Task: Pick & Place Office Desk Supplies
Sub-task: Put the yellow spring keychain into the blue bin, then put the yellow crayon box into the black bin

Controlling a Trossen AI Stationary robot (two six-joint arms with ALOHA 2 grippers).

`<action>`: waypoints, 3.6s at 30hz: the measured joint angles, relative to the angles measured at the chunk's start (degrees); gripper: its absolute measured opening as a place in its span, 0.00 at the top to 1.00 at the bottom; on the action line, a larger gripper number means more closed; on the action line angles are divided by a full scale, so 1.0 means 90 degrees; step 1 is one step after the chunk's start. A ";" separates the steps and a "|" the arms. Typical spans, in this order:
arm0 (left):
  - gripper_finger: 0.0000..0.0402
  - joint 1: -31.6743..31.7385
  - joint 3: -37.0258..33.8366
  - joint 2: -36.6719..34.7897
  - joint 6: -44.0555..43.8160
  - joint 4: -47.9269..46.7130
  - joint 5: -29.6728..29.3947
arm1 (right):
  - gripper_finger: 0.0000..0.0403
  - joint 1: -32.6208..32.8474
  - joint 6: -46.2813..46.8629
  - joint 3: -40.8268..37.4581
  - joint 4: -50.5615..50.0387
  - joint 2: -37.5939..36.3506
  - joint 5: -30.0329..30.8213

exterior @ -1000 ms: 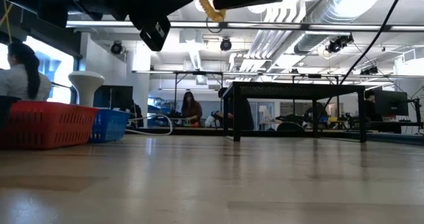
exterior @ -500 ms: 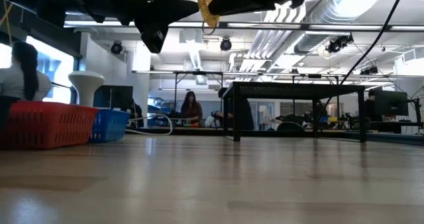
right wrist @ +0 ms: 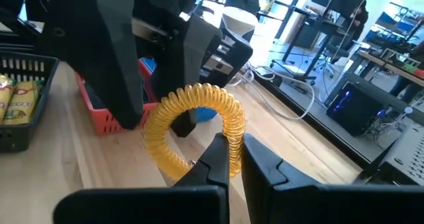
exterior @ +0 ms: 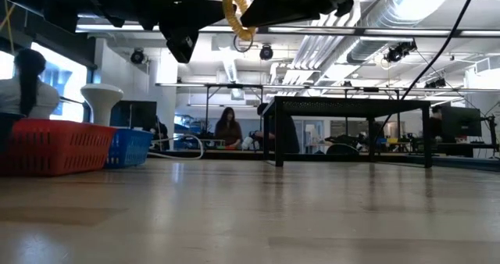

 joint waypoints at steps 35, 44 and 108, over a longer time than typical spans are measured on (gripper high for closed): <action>0.98 -0.0012 0.0012 -0.0056 0.0015 -0.0388 0.0169 | 0.62 0.0428 0.0049 0.0012 0.0028 -0.0395 -0.1446; 0.99 -0.0015 0.0108 -0.1529 -0.0407 -0.3565 -0.0336 | 0.39 0.0938 0.0017 0.0010 -0.0158 -0.0384 -0.1212; 0.72 0.0867 0.1430 -0.2665 -0.1324 -0.7853 -0.0538 | 0.40 0.0884 0.5626 0.0005 -0.3904 -0.2266 -0.5871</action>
